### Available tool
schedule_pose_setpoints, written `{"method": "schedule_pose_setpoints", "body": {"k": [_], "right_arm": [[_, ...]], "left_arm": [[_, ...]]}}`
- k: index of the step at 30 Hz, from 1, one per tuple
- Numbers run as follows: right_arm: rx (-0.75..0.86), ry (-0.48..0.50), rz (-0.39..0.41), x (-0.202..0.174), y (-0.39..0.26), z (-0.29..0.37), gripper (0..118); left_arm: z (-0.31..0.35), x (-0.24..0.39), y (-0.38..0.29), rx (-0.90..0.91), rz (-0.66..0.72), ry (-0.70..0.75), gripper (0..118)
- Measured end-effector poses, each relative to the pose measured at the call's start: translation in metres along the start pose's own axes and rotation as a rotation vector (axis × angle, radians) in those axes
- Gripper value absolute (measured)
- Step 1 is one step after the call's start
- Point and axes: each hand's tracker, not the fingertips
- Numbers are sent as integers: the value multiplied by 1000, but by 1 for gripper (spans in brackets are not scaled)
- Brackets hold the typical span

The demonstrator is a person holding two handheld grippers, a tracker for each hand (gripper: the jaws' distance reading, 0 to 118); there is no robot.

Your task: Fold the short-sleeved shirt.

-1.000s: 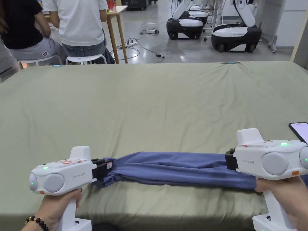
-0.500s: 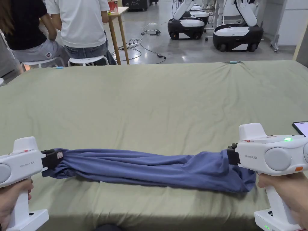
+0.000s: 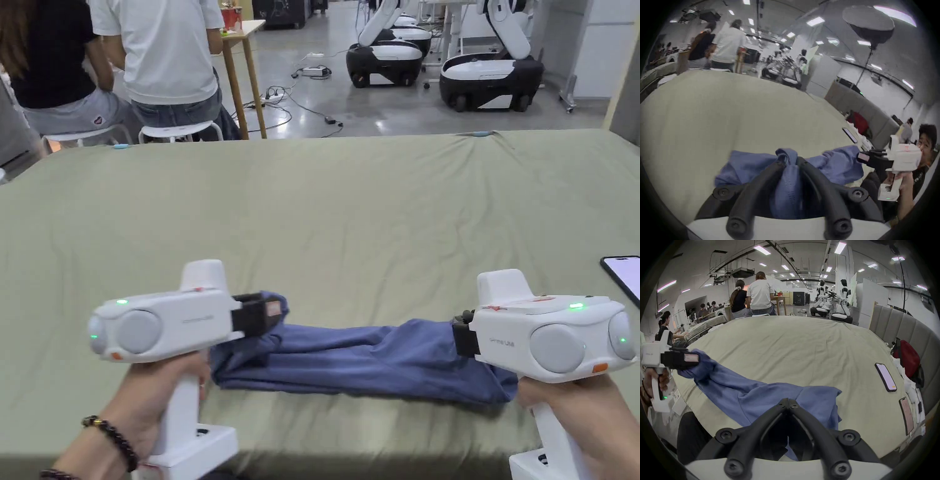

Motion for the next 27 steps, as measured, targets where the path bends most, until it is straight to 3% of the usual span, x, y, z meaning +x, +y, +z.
{"method": "schedule_pose_setpoints", "body": {"k": [8,10,11,12,13,15,17,19,20,21,22,24,25,27], "right_arm": [[-9,-26,-39,22,-12,8,0],[-11,-29,-40,25,-13,8,0],[-13,-30,-39,26,-14,8,0],[-15,-29,-38,26,-15,7,0],[-18,-26,-38,25,-15,6,0],[-17,-19,-40,23,-15,3,0],[-15,-4,-42,19,-15,1,0],[-14,10,-45,13,-16,3,0],[-14,17,-45,11,-16,2,0],[-13,22,-45,9,-16,2,0],[-12,27,-43,7,-17,2,0],[-15,37,-37,3,-16,2,0],[-15,41,-35,2,-16,1,0],[-17,43,-30,1,-16,3,0]], "left_arm": [[-75,36,-39,-130,-9,3,14],[-76,23,-38,-120,-2,-24,42],[-70,22,-34,-120,8,-82,67],[-65,22,-31,-122,21,-123,101],[-57,24,-25,-128,28,-137,101],[-40,26,-17,-87,1,-123,118],[-15,20,-4,42,-44,-100,114],[-4,10,-1,25,-34,-65,118],[0,2,-2,11,-11,-29,116],[4,-3,-3,6,20,-7,101],[6,-9,-6,10,35,-3,75],[3,-14,-15,6,39,70,0],[0,-18,-21,8,28,113,1],[-5,-22,-28,-6,43,54,1]]}}
